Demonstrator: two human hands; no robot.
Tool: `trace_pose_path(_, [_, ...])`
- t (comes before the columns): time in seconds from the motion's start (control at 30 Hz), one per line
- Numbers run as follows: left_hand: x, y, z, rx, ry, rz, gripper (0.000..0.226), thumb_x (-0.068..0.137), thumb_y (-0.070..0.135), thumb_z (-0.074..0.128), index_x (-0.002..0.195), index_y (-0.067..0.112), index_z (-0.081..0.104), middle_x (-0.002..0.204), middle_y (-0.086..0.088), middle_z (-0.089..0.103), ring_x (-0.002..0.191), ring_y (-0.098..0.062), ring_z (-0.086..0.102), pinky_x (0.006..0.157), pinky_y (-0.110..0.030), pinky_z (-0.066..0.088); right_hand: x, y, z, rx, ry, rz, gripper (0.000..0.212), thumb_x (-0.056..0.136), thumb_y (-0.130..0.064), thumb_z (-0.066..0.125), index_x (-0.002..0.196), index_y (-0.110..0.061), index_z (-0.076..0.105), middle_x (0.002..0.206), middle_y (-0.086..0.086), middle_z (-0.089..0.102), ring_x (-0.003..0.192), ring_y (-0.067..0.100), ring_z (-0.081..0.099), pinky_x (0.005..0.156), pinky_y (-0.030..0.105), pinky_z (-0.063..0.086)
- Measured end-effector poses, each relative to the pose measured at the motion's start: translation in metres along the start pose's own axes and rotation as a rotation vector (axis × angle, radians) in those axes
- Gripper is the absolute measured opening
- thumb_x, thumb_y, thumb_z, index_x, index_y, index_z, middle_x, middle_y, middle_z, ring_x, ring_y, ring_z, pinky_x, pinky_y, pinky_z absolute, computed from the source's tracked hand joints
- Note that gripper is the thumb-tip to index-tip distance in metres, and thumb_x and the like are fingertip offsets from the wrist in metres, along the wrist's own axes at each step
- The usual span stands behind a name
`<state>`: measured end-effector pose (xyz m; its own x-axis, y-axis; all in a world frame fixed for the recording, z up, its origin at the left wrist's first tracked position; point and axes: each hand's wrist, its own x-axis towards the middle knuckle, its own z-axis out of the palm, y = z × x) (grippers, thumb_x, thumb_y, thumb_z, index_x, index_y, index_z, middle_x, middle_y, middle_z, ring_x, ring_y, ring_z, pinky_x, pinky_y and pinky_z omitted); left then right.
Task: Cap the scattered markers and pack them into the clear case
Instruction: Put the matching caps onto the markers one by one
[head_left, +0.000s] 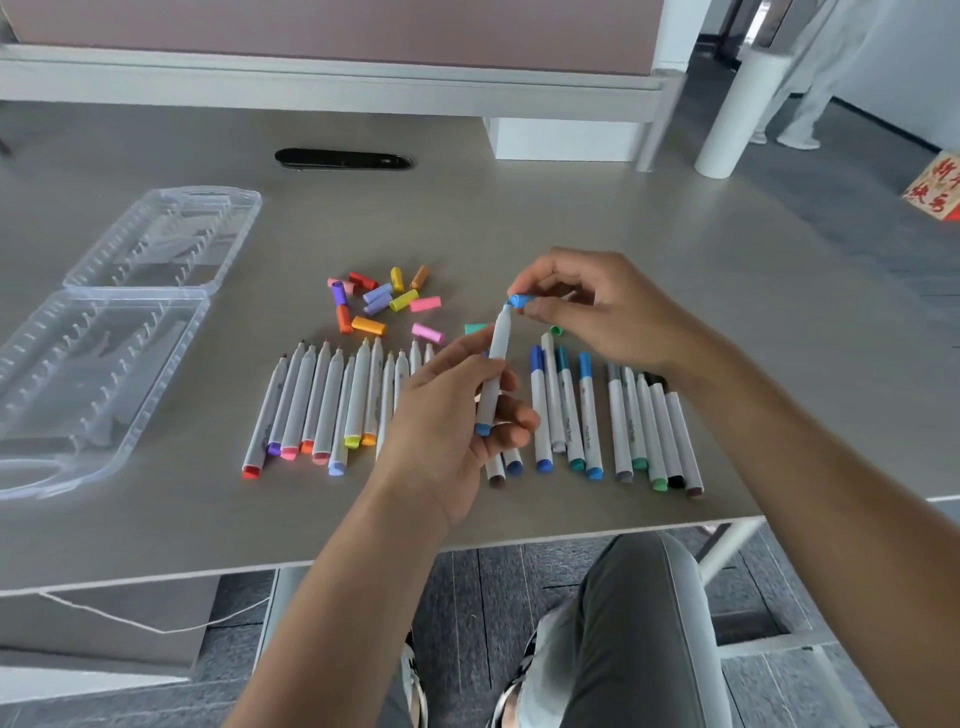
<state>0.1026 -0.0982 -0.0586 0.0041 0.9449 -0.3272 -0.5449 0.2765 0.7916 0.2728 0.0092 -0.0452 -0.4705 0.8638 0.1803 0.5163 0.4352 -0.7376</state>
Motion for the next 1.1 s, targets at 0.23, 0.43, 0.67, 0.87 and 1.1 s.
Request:
trace_pose_path(0.23, [-0.011, -0.01, 0.006, 0.024, -0.051, 0.017, 0.028, 0.1, 0.0, 0.05, 0.12, 0.01, 0.066, 0.074, -0.013, 0.059, 0.048, -0.024, 0.058, 0.041, -0.026, 0.046, -0.021, -0.007, 0.0, 0.16, 0.069, 0.181, 0.025, 0.105, -0.015, 0.059, 0.12, -0.028, 0.072, 0.105, -0.002, 0.077, 0.097, 0.008, 0.073, 0.089, 0.023, 0.056])
trace_pose_path(0.43, [-0.018, -0.019, 0.011, 0.067, -0.123, -0.012, 0.032, 0.1, 0.001, 0.05, 0.123, 0.014, 0.068, 0.073, -0.01, 0.061, 0.049, -0.022, 0.06, 0.042, -0.027, 0.048, -0.03, -0.019, 0.002, 0.578, 0.186, 0.483, 0.005, 0.098, -0.02, 0.07, 0.102, -0.018, 0.068, 0.097, 0.005, 0.081, 0.082, 0.013, 0.076, 0.078, 0.028, 0.057])
trace_pose_path(0.67, [-0.021, -0.024, 0.011, 0.098, -0.108, -0.005, 0.028, 0.099, -0.001, 0.053, 0.119, 0.011, 0.068, 0.076, -0.011, 0.063, 0.053, -0.021, 0.059, 0.045, -0.028, 0.048, -0.043, -0.029, -0.001, 0.451, 0.185, 0.474, 0.024, 0.094, -0.025, 0.074, 0.113, -0.01, 0.071, 0.092, -0.001, 0.081, 0.085, 0.013, 0.079, 0.08, 0.027, 0.058])
trace_pose_path(0.87, [-0.021, -0.025, 0.013, 0.186, -0.086, 0.035, 0.024, 0.098, -0.001, 0.055, 0.115, 0.01, 0.067, 0.079, -0.012, 0.063, 0.054, -0.02, 0.056, 0.047, -0.028, 0.045, -0.049, -0.032, 0.001, 0.368, 0.195, 0.437, 0.024, 0.092, -0.027, 0.077, 0.109, -0.01, 0.073, 0.088, 0.0, 0.081, 0.083, 0.014, 0.079, 0.075, 0.026, 0.055])
trace_pose_path(1.1, [-0.013, -0.029, 0.02, 0.558, -0.033, 0.302, 0.029, 0.095, 0.0, 0.056, 0.114, 0.017, 0.069, 0.068, -0.005, 0.064, 0.052, -0.018, 0.05, 0.046, -0.028, 0.038, -0.058, -0.03, -0.012, 0.338, 0.276, 0.397, 0.014, 0.095, -0.024, 0.074, 0.103, -0.012, 0.076, 0.088, 0.002, 0.081, 0.079, 0.012, 0.077, 0.065, 0.018, 0.056])
